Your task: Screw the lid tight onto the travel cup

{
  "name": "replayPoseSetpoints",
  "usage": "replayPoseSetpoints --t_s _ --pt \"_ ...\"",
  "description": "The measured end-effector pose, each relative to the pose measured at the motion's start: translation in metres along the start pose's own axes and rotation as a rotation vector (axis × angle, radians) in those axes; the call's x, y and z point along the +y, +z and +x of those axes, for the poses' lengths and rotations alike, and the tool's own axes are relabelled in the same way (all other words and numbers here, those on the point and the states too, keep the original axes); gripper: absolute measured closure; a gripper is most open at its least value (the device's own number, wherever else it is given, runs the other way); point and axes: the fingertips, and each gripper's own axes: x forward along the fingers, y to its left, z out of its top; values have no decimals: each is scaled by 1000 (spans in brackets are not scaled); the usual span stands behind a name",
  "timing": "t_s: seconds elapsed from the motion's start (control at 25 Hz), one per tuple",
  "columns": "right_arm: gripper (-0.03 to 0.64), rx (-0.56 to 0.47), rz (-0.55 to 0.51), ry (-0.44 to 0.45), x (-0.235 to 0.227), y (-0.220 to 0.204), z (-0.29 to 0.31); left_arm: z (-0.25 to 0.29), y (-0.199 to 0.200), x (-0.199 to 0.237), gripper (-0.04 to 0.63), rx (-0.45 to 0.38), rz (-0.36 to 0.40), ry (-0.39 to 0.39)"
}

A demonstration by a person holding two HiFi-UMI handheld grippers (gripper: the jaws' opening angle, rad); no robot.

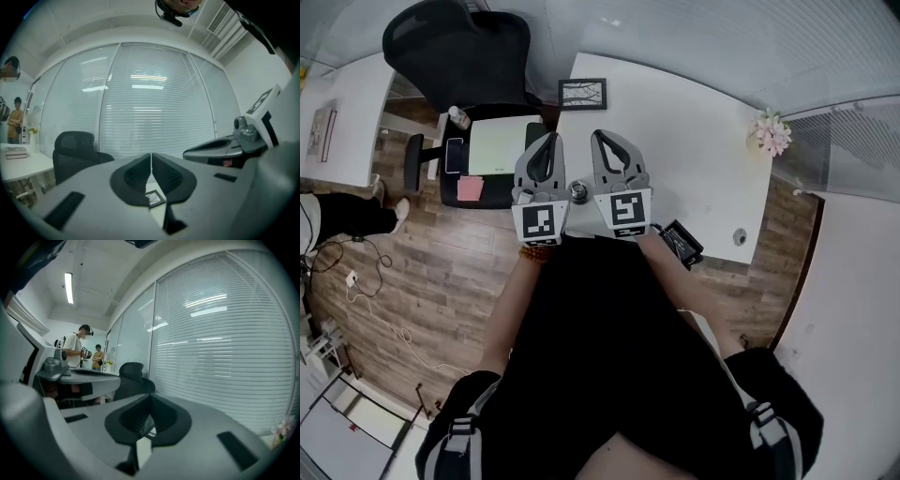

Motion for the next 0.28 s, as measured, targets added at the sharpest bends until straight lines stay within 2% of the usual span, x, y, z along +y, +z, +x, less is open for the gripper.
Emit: replayPoseSetpoints --t_s 0.28 --pt "617 24 -11 40 -2 -14 7 5 -13 -2 578 22 -17 7"
